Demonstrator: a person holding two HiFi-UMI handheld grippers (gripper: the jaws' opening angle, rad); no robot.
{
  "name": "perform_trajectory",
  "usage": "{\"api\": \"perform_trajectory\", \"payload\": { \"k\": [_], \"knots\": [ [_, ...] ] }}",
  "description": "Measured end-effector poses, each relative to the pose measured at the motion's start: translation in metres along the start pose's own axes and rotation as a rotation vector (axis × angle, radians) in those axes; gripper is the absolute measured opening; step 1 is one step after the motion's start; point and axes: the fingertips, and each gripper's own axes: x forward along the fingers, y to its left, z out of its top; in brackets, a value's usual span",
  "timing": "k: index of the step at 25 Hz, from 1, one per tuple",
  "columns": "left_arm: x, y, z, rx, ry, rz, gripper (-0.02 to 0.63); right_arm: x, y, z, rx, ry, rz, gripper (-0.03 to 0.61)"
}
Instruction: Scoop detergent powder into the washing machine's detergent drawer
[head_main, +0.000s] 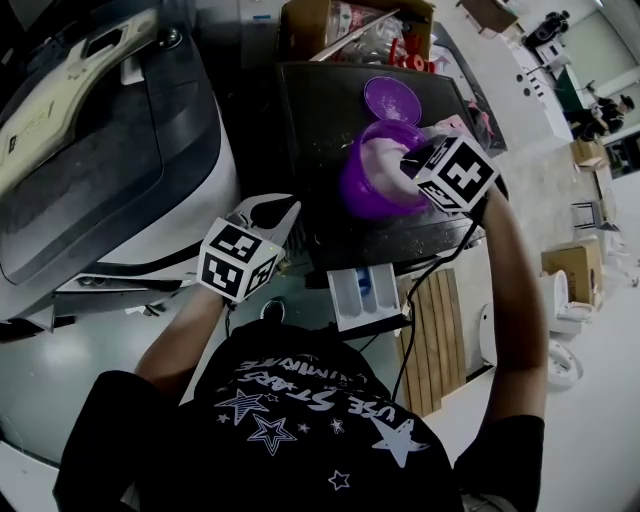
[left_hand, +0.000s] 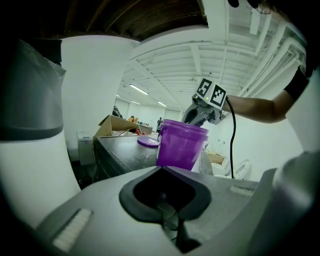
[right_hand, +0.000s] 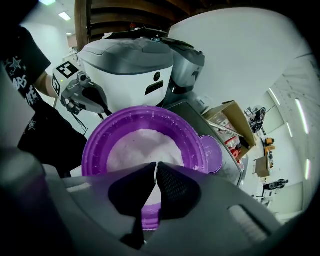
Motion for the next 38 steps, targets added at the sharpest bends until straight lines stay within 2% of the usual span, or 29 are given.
{"api": "perform_trajectory", "payload": {
  "k": [5,16,26,31,38],
  "knots": [
    [-0.004,-0.007,-0.006,-0.015,0.001,0.007,0.002,0.0,0.004,0.0,0.076,-0.023,0.073,0.035],
    [-0.009,-0.017,-0.012,-0.033,0.001,0.038,0.002,-0.007,0.001,0.006,0.357,-0.124,0.312,0.035],
    [-0.012,-0.019,-0.011,-0.041,-0.005,0.076,0.002,-0.015,-0.002,0.007,0.462,-0.203,0.396,0.035],
    [-0.016,-0.024,-0.011,-0.042,-0.005,0.091,0.002,-0.025,-0.001,0.001,0.576,-0.284,0.45,0.035],
    [-0.021,-0.037,-0.015,-0.036,0.0,0.105,0.002,-0.043,-0.014,-0.02,0.743,-0.423,0.375,0.035]
  ]
}}
